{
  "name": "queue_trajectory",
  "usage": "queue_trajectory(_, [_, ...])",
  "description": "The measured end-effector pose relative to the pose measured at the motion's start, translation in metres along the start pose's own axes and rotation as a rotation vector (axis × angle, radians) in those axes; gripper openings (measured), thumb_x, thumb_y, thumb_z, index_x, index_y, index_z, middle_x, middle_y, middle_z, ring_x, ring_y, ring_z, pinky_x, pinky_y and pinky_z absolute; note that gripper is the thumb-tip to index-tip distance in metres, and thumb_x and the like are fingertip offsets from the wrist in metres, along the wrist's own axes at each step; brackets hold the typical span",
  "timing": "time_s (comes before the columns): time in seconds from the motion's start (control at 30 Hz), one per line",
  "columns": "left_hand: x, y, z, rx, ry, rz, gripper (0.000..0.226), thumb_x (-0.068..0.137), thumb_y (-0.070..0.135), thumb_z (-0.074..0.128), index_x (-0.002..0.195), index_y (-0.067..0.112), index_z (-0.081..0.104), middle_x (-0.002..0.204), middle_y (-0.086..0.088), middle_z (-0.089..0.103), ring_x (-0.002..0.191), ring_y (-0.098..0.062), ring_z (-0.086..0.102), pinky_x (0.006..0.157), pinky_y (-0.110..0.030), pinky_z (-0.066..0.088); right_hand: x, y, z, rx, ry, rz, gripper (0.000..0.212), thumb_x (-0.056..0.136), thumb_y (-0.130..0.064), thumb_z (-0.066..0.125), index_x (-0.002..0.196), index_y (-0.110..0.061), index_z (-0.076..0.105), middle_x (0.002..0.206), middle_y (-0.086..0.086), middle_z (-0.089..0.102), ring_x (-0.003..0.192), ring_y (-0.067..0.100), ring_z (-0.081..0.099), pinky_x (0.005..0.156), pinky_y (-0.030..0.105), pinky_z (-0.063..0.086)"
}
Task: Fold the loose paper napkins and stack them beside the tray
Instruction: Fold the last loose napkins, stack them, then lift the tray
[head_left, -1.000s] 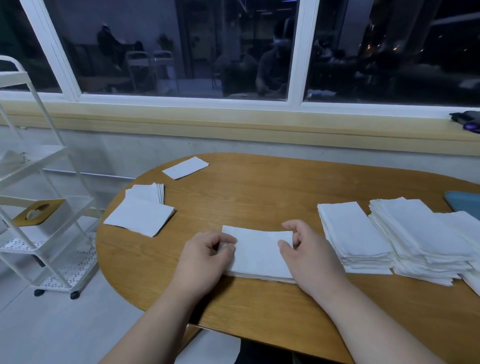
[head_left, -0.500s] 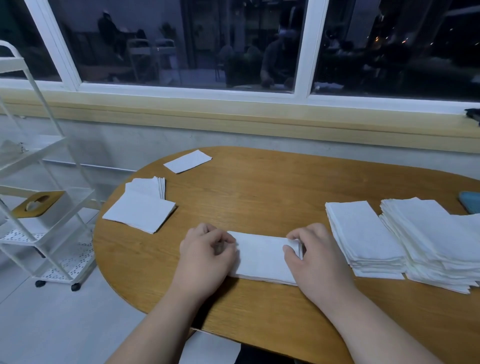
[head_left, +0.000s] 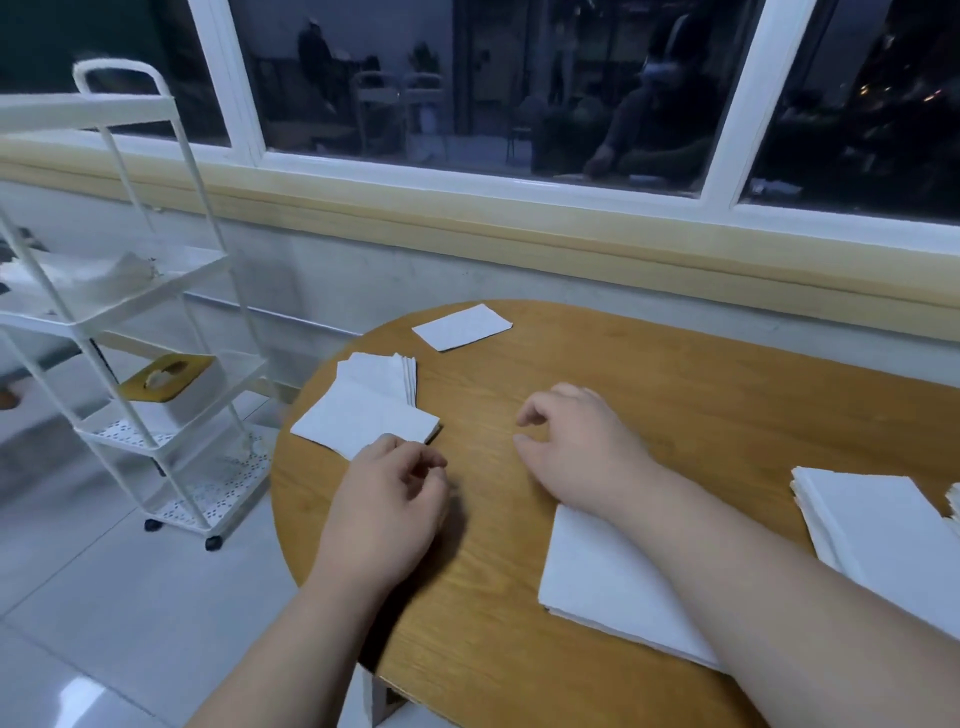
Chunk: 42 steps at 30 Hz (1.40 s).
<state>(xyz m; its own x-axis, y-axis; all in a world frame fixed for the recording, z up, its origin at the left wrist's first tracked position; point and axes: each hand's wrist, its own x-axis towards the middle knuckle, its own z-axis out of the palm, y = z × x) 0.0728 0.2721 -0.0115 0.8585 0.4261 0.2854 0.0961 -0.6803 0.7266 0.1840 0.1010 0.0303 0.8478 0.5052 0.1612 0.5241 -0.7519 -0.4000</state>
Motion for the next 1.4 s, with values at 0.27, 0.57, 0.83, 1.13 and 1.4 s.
queue_trajectory(0.27, [0.005,-0.009,0.009,0.059,0.009,0.070,0.015,0.090,0.032,0.056,0.097,0.032,0.069,0.091,0.016,0.054,0.097,-0.001,0.048,0.078,-0.017,0.042,0.119,-0.028,0.045,-0.136,-0.158,-0.037,0.041,0.092,-0.036,0.054,0.132,-0.025,0.056,0.136,-0.002,0.048,0.132,0.024,0.041,0.103,0.038,0.042])
queue_trajectory(0.57, [0.007,-0.016,0.011,0.074,-0.035,0.108,0.019,0.088,0.038,0.049,0.091,0.031,0.067,0.088,0.017,0.051,0.095,-0.003,0.045,0.085,-0.023,0.043,0.184,-0.032,0.073,-0.172,-0.239,-0.021,0.054,0.093,-0.037,0.053,0.143,-0.016,0.048,0.151,0.004,0.045,0.136,0.028,0.043,0.108,0.045,0.042])
queue_trajectory(0.83, [0.008,-0.018,0.011,0.082,-0.040,0.104,0.017,0.089,0.037,0.051,0.087,0.031,0.066,0.087,0.016,0.050,0.094,-0.003,0.044,0.084,-0.022,0.042,0.176,-0.024,0.078,-0.322,-0.133,-0.042,0.033,0.099,-0.038,0.049,0.123,-0.019,0.062,0.125,0.005,0.054,0.110,0.030,0.056,0.090,0.042,0.051])
queue_trajectory(1.13, [0.007,-0.014,0.008,0.141,-0.054,0.090,0.016,0.092,0.035,0.053,0.087,0.030,0.067,0.087,0.015,0.051,0.094,-0.003,0.045,0.082,-0.023,0.043,0.096,0.003,0.033,-0.225,-0.080,0.069,0.018,0.098,-0.023,0.043,0.091,-0.019,0.059,0.091,0.001,0.063,0.081,0.023,0.058,0.064,0.035,0.046])
queue_trajectory(1.4, [-0.010,0.003,0.001,0.113,-0.083,0.114,0.010,0.094,0.033,0.059,0.097,0.033,0.069,0.096,0.022,0.054,0.103,-0.001,0.048,0.085,-0.016,0.039,-0.028,0.009,-0.050,0.403,0.163,0.230,0.016,0.097,-0.026,0.055,0.082,-0.025,0.060,0.075,-0.004,0.071,0.071,0.015,0.068,0.072,0.041,0.058])
